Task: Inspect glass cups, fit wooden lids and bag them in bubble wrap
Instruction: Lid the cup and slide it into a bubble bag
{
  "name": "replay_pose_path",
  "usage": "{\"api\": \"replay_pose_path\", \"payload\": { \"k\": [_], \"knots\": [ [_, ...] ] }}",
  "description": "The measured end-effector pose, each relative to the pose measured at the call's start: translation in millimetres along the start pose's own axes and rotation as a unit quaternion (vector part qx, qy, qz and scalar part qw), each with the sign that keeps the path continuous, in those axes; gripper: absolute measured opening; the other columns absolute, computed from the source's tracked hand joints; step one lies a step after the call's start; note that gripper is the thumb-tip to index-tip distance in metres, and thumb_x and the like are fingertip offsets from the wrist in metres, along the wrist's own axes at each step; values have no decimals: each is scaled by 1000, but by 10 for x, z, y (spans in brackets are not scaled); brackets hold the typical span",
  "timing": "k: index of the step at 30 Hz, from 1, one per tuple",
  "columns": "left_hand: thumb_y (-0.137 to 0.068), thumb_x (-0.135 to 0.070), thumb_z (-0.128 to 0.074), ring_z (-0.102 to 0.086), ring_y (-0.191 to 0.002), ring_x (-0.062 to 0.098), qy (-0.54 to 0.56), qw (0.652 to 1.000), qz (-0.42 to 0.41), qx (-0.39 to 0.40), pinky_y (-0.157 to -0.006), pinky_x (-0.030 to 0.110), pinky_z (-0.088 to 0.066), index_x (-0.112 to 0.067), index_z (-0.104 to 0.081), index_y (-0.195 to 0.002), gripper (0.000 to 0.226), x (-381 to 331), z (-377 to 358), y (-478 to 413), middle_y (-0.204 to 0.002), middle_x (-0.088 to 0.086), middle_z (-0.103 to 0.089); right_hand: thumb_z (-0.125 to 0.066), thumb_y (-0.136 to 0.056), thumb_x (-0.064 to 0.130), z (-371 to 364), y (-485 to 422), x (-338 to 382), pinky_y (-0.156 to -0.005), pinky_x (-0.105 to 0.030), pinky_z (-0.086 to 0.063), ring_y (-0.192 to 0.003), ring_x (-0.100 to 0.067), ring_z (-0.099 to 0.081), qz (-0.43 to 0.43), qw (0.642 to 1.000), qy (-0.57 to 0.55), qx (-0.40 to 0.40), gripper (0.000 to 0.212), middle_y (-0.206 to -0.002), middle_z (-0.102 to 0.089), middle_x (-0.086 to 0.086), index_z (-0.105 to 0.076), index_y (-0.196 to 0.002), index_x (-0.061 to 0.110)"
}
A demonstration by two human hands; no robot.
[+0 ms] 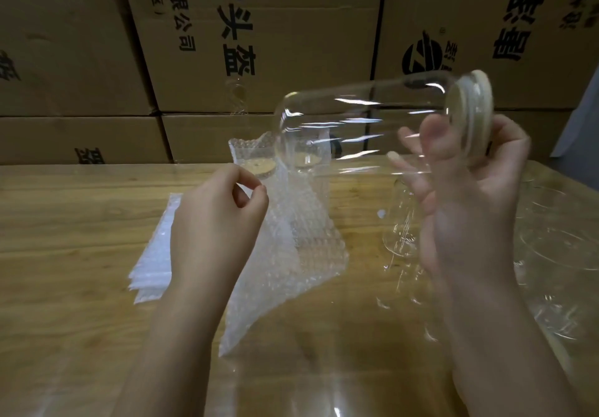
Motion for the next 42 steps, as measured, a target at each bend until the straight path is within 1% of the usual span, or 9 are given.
{"api": "replay_pose_path", "payload": {
  "k": [3, 7, 11, 16, 20, 24, 34, 39, 42],
  "knots": [
    [-87, -26, -60, -59, -58, 18, 8, 1000, -6, -1, -55, 35, -43, -28, -57, -72, 16, 2, 5, -3, -54, -9, -54, -77, -56, 51, -39, -13, -24, -77, -33, -59, -99, -22, -70, -86, 995, -35, 41, 68, -119, -61, -6, -43, -110, 24],
    [-87, -18, -62, -55, -57, 18, 3, 1000, -6, -11, -56, 42, -44, -27, -52, -66, 25, 67, 28, -49, -54, -6, -54, -81, -59, 50, -58, 3, -102, -72, -33, -59, -94, -22, -71, -107, 991, 45, 71, 64, -109, -64, -2, -48, -108, 25],
    [-86, -20, -63, -60, -61, 21, 8, 1000, 3, -10, -58, 38, -44, -29, -59, -71, 19, 130, 73, -113, -55, -1, -56, -79, -63, 52, -42, 22, -129, -80, -40, -58, -91, -12, -69, -63, 982, 153, 89, 51, -87, -65, 21, -48, -101, 36],
    [-90, -21, -61, -59, -47, 2, 53, 998, 12, 21, -51, 27, -40, -25, -59, -74, 17, 159, 29, -117, -54, -9, -60, -78, -64, 54, -149, 121, -73, -69, -15, -50, -94, -1, -64, 9, 965, 234, 121, 50, -97, -61, 24, -44, -99, 44],
    [-93, -19, -60, -52, -43, 2, 164, 984, 22, 60, -52, 21, -43, -16, -58, -78, 15, 108, -186, -79, -48, -8, -54, -76, -68, 53, -209, 174, 15, -79, -34, -55, -103, -10, -62, 88, 950, 276, 118, 52, -110, -59, 14, -41, -105, 42],
    [-93, -15, -59, -47, -42, 1, 298, 950, 57, 78, -46, 12, -40, -13, -57, -79, 15, 90, -333, -54, -48, -11, -49, -75, -72, 51, -201, 181, 100, -81, -37, -53, -107, -13, -58, 152, 931, 314, 103, 53, -119, -54, 11, -39, -109, 40],
    [-92, -17, -60, -46, -43, 1, 257, 961, 51, 91, -47, 12, -38, -17, -59, -77, 15, 248, -408, -93, -47, -13, -51, -72, -62, 55, -296, 257, -380, -70, -4, -41, -101, 19, -39, -3, 877, 425, 224, 52, -109, -38, 21, -38, -98, 39],
    [-93, -17, -60, -47, -44, 1, 242, 965, 43, 90, -48, 13, -38, -17, -60, -79, 14, 282, -383, -126, -48, -12, -52, -76, -63, 54, -322, 300, -543, -90, -30, -42, -103, -2, -45, -35, 866, 437, 243, 50, -107, -42, 24, -40, -94, 41],
    [-93, -18, -60, -47, -44, -1, 232, 969, 33, 77, -46, 10, -38, -17, -60, -80, 13, 301, -369, -136, -47, -12, -50, -78, -63, 53, -342, 327, -641, -83, -28, -42, -101, -1, -47, -58, 859, 437, 259, 50, -108, -43, 28, -41, -93, 42]
  ]
}}
Point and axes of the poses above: each hand's wrist, its own y-axis away from the middle knuckle, its own z-axis out of the back of the hand, x = y × z, the point moved 4 cm from there along -y, towards the middle knuckle
